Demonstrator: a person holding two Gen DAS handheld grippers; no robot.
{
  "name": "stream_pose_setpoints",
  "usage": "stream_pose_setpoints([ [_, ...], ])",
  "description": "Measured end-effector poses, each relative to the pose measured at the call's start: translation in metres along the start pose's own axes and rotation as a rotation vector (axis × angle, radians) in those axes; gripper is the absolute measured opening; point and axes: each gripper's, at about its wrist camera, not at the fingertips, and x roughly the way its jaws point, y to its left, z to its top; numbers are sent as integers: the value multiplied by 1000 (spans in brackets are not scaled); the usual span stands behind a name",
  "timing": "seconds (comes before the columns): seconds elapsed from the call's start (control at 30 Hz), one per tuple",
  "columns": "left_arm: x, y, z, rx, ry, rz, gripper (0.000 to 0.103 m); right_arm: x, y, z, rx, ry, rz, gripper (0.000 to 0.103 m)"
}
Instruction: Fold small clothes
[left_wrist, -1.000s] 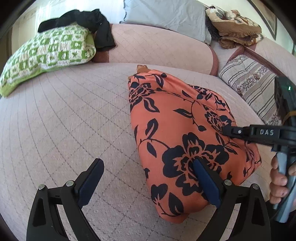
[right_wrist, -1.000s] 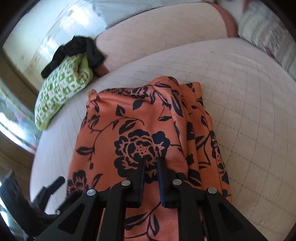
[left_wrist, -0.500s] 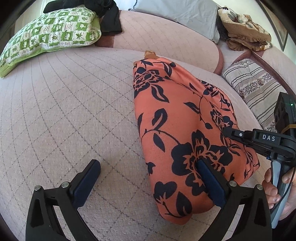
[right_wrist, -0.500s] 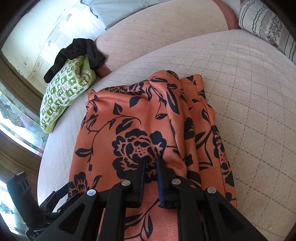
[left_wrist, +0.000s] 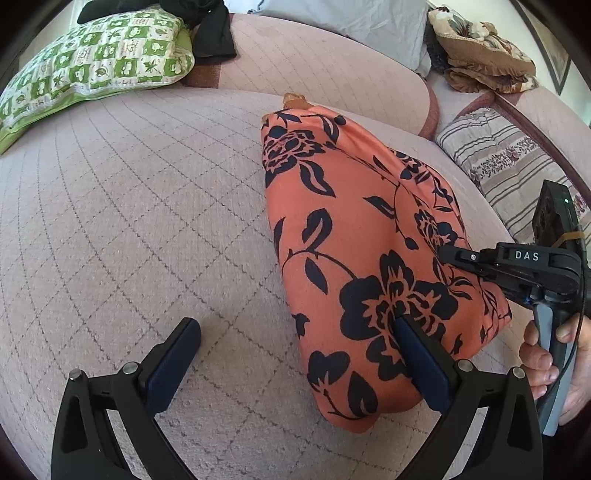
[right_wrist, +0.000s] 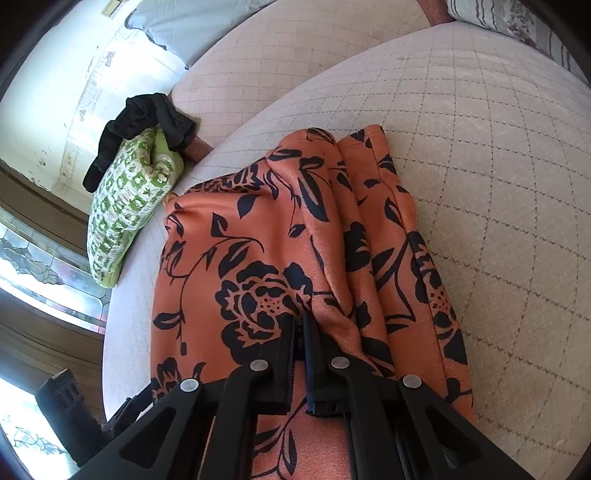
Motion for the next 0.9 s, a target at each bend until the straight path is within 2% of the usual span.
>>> stream_pose_setpoints([
  [0.17, -1, -1, -7, 51, -42, 4, 103, 2, -2, 0, -3, -2, 22, 6],
  [0.3, 0, -4, -5, 61, -30, 27, 103, 1, -6, -3, -12, -20, 39, 6],
  [0.5, 5, -8, 14, 47, 72, 32, 103, -6, -5, -5, -10, -41, 30, 5],
  [0.57, -3, -10, 19, 66, 47, 41, 103, -14, 0, -5, -6, -50, 20, 5],
  [0.63, -16, -16, 24, 123, -26, 86, 103, -25, 10, -3, -25, -58, -6, 9],
  [0.7, -30, -21, 29, 169, -110, 120, 103, -41, 24, 2, -86, -121, -53, 11],
  [0.73, -32, -21, 33, 172, -127, 123, 103, -47, 32, 7, -112, -155, -64, 11],
  [0.8, -30, -19, 41, 151, -131, 112, 103, -55, 45, 20, -133, -195, -22, 11],
  [0.83, -26, -16, 45, 134, -120, 102, 103, -52, 53, 31, -134, -191, 12, 11],
  [0.9, -9, -11, 50, 101, -64, 101, 103, -38, 65, 48, -139, -166, 16, 11],
])
